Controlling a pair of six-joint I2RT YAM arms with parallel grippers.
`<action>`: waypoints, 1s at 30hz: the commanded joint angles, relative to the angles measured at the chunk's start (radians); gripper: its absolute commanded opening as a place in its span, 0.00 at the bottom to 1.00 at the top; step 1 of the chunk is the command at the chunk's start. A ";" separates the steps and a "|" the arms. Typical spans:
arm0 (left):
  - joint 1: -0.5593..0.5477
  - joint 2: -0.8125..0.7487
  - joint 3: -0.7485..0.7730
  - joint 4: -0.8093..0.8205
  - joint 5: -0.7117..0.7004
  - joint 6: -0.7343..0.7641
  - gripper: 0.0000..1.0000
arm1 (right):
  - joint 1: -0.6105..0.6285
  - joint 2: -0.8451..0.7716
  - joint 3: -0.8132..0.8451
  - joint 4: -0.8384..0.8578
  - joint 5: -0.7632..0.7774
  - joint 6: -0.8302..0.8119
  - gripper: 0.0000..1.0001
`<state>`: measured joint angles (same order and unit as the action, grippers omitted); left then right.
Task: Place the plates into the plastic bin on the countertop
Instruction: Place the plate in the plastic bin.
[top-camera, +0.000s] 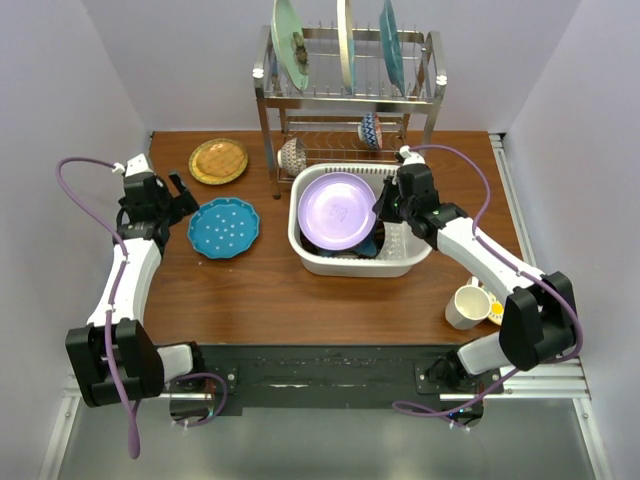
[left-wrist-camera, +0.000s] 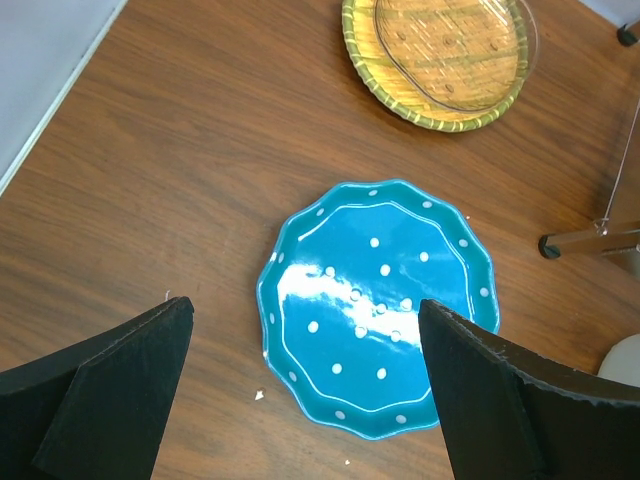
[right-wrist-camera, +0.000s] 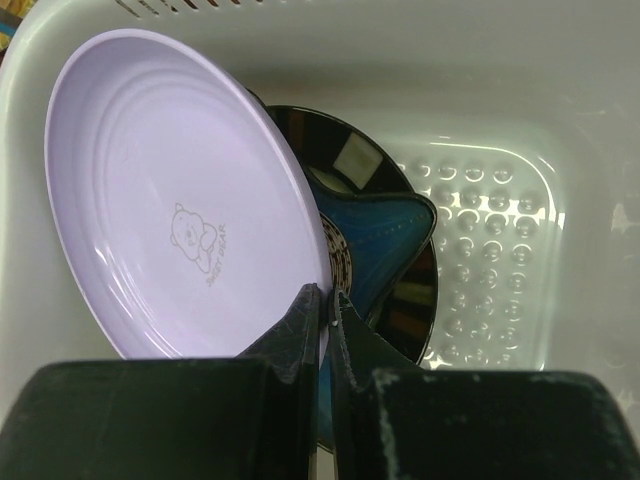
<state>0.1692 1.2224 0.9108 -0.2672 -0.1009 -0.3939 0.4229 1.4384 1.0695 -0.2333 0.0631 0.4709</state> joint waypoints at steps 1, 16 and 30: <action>0.004 0.019 0.033 0.022 0.032 0.003 1.00 | -0.004 -0.016 -0.014 0.020 -0.014 -0.005 0.00; 0.004 0.074 0.056 0.016 0.093 0.027 1.00 | -0.009 0.060 0.004 -0.023 -0.032 -0.037 0.00; 0.004 0.121 0.082 0.003 0.136 0.040 1.00 | -0.030 0.033 -0.011 -0.061 -0.039 -0.072 0.38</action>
<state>0.1692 1.3300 0.9409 -0.2752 0.0166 -0.3744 0.4015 1.5177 1.0428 -0.2867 0.0319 0.4274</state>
